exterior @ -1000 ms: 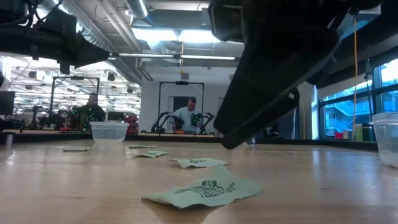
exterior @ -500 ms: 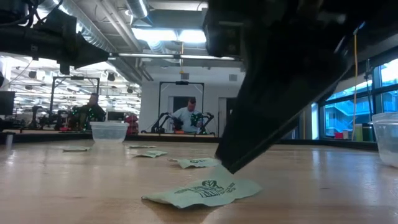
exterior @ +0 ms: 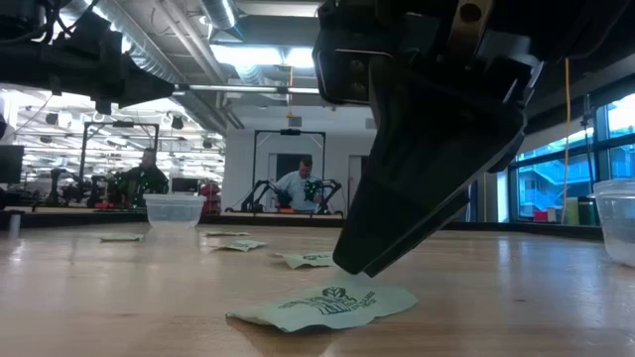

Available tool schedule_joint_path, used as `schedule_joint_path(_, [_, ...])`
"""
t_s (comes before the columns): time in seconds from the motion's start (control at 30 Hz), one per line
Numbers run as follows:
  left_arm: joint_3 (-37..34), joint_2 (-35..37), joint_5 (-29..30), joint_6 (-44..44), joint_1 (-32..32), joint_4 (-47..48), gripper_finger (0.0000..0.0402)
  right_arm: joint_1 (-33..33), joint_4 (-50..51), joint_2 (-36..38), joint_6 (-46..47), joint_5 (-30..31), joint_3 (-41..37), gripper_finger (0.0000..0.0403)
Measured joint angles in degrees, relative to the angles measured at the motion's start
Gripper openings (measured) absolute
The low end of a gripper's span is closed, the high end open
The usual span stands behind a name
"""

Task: Pick and place items into bin
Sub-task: Put the white stevia packet into the bottom transparent bin

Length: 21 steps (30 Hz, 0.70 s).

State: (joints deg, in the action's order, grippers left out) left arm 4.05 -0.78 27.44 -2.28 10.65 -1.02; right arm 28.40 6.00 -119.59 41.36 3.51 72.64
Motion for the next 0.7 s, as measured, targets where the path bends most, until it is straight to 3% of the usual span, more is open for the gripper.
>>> schedule_joint_path(0.7, [0.0, 0.0, 0.0, 0.1, 0.0, 0.0, 0.0077, 0.0, -0.1, -0.1, 0.4, -2.2, -0.2, 0.0061])
